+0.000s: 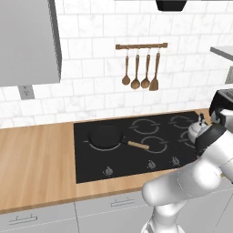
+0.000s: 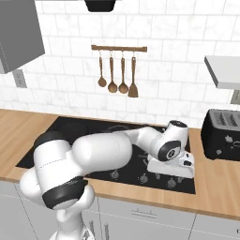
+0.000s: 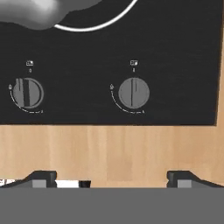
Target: Pick the kettle from the counter and place it on a stove burner. Then turn the burner on.
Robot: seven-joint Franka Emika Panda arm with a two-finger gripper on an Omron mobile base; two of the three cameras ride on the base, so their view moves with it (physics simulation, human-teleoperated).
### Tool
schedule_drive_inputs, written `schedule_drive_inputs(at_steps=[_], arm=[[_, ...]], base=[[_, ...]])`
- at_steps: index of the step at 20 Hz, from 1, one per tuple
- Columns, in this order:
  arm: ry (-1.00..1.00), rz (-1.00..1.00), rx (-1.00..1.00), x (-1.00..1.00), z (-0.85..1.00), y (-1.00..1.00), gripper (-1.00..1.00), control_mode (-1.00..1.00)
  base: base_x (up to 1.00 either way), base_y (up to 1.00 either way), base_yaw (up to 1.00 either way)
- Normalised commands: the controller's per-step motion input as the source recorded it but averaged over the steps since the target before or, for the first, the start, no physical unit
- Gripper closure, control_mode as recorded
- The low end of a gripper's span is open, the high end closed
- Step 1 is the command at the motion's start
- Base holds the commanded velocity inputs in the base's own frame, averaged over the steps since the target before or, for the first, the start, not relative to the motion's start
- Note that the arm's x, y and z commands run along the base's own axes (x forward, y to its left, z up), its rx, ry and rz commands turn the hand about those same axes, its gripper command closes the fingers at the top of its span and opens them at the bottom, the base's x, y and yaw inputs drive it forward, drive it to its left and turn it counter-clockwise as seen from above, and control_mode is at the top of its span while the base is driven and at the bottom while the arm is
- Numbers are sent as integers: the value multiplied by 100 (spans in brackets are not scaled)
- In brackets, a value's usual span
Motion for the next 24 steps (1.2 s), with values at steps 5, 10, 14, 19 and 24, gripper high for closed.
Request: schedule_drive_inputs(at_steps=[5,10,14,19,24], arm=[[-3,35,0,14,-23,-5,-100,-100],[0,7,0,54,-9,0,-100,-100],[0,-4,0,15,-15,-12,-100,-100],[-4,-11,0,0,-31,-13,-100,-100],[-9,-3,0,0,-7,0,-100,-100]], base=[[0,0,0],[0,0,0],[0,0,0],[0,0,0],[0,0,0]])
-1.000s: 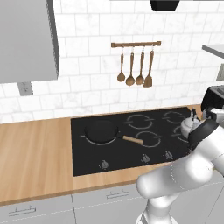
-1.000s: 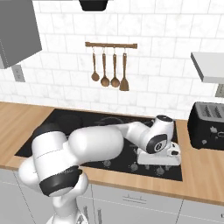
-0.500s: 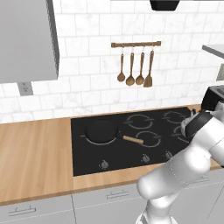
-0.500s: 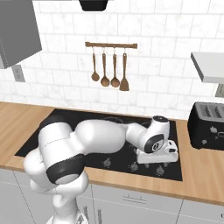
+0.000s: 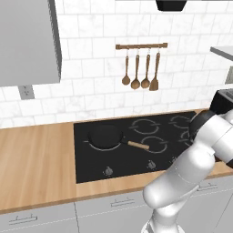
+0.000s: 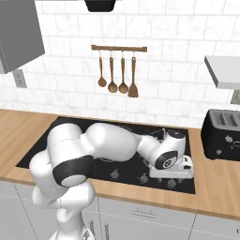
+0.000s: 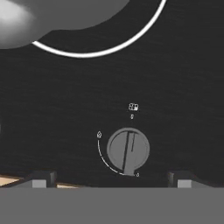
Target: Pick the kettle from the counter and place it on a stove burner. Then turn the burner on.
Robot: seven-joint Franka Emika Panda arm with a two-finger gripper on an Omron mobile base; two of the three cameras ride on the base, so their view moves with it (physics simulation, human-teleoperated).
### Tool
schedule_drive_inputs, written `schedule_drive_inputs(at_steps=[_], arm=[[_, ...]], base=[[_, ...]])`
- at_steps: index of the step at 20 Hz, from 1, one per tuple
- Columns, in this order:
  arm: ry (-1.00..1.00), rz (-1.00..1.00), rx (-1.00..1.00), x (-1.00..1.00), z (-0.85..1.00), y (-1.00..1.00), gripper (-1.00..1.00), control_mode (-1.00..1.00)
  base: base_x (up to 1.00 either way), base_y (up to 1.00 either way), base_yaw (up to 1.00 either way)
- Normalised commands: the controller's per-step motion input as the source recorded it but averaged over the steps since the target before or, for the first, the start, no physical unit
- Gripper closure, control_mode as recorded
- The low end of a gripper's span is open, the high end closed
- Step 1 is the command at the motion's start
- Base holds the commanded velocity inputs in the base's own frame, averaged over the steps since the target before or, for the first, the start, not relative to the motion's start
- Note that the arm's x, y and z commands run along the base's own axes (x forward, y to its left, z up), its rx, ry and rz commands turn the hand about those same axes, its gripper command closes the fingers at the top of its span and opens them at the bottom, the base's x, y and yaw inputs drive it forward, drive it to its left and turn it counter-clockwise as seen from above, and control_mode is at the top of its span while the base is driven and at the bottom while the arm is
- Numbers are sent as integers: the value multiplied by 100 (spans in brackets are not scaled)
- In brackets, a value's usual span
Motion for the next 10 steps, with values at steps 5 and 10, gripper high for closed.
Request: schedule_drive_inputs(at_steps=[5,10], arm=[[-9,-4,0,2,-11,-8,-100,-100],[-7,-1,0,21,-9,0,-100,-100]], base=[[0,0,0],[0,0,0]])
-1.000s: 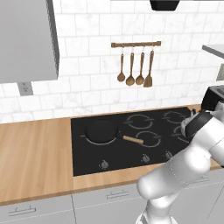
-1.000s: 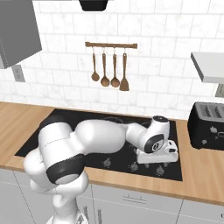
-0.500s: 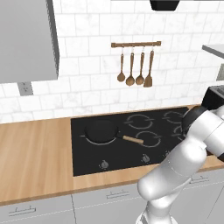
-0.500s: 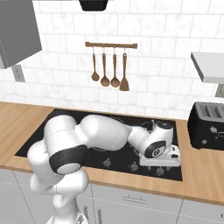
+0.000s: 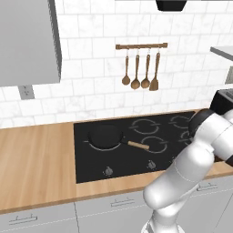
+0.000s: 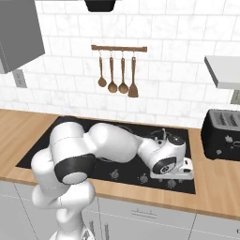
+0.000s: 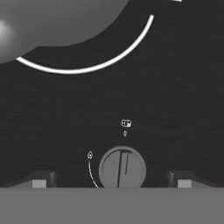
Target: Pick the kettle from the counter and place it on a stove burner. Then turn the burner on.
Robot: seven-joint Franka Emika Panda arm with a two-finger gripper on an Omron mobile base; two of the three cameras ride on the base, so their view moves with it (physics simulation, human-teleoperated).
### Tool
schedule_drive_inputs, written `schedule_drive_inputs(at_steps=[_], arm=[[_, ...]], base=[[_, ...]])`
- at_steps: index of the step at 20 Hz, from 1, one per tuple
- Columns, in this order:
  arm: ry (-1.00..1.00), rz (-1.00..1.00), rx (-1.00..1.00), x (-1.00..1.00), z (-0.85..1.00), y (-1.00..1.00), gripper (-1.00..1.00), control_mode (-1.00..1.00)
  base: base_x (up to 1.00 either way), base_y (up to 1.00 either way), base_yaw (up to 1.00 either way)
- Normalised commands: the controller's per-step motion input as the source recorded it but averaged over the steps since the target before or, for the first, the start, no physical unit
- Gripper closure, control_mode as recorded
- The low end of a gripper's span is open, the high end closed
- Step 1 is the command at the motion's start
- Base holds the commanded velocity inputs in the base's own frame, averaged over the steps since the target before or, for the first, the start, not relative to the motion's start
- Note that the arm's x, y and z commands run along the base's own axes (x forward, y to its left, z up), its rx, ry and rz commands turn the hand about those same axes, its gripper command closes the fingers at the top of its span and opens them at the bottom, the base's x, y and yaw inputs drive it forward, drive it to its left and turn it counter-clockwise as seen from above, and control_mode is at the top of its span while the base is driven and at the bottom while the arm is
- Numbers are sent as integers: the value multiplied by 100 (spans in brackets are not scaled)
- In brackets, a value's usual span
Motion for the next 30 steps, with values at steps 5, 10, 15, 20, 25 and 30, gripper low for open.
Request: schedule_drive_inputs(at_steps=[5,10,15,20,25,30], arm=[[-4,-1,-1,10,-10,-5,-100,-100],[0,0,0,0,-1,-4,-100,-100],[-3,0,-2,0,-9,-16,-100,-100],[0,0,0,0,0,-1,-100,-100],[0,0,0,0,0,0,100,-100],[0,0,0,0,0,0,100,-100]], base=[[0,0,0],[0,0,0],[0,0,0],[0,0,0],[0,0,0],[0,0,0]])
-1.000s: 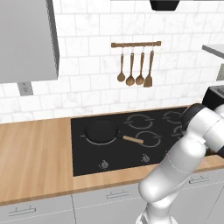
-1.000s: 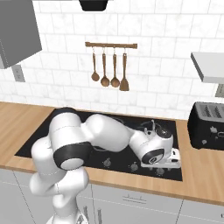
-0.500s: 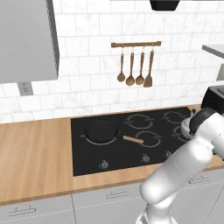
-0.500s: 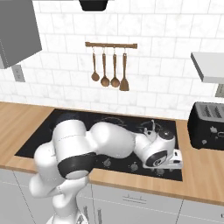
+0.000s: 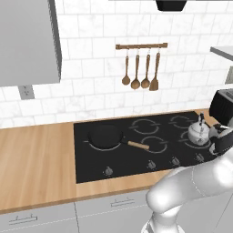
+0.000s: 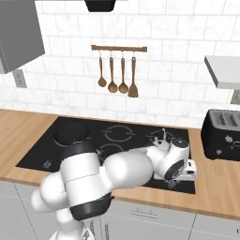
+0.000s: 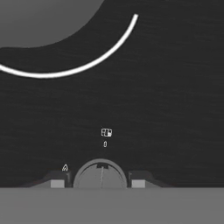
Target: Pick the kettle from the counter and place it on a stove burner. Then turn the burner on.
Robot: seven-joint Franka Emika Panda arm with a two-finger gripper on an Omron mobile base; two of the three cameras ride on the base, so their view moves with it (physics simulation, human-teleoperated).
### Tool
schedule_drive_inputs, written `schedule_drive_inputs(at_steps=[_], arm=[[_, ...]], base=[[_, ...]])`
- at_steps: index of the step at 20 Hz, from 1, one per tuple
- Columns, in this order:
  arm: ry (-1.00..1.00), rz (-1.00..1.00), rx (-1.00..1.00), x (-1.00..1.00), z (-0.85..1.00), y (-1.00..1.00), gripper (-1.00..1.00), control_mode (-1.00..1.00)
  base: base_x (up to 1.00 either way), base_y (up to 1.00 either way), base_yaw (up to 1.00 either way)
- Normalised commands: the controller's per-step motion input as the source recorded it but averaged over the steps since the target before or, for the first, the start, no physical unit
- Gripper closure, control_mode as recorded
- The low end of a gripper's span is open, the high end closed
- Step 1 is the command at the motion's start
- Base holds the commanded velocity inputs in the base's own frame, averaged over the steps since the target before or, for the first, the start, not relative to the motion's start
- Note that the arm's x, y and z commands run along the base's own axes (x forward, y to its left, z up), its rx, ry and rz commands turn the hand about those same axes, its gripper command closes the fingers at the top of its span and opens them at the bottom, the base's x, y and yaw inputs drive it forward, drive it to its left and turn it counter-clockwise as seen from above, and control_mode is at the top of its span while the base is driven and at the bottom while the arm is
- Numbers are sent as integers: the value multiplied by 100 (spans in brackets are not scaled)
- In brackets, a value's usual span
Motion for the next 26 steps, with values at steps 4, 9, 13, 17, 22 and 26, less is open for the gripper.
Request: schedule_drive_inputs(at_steps=[4,9,13,17,22,26], arm=[[-4,4,-2,-3,0,3,100,-100],[-7,24,-13,-26,0,19,100,-100],[-4,35,-21,-19,0,32,100,-100],[-5,41,-21,-22,0,30,100,-100],[-10,43,-21,-27,0,24,100,-100],[-9,46,-22,-25,0,21,100,-100]], base=[[0,0,0],[0,0,0],[0,0,0],[0,0,0],[0,0,0],[0,0,0]])
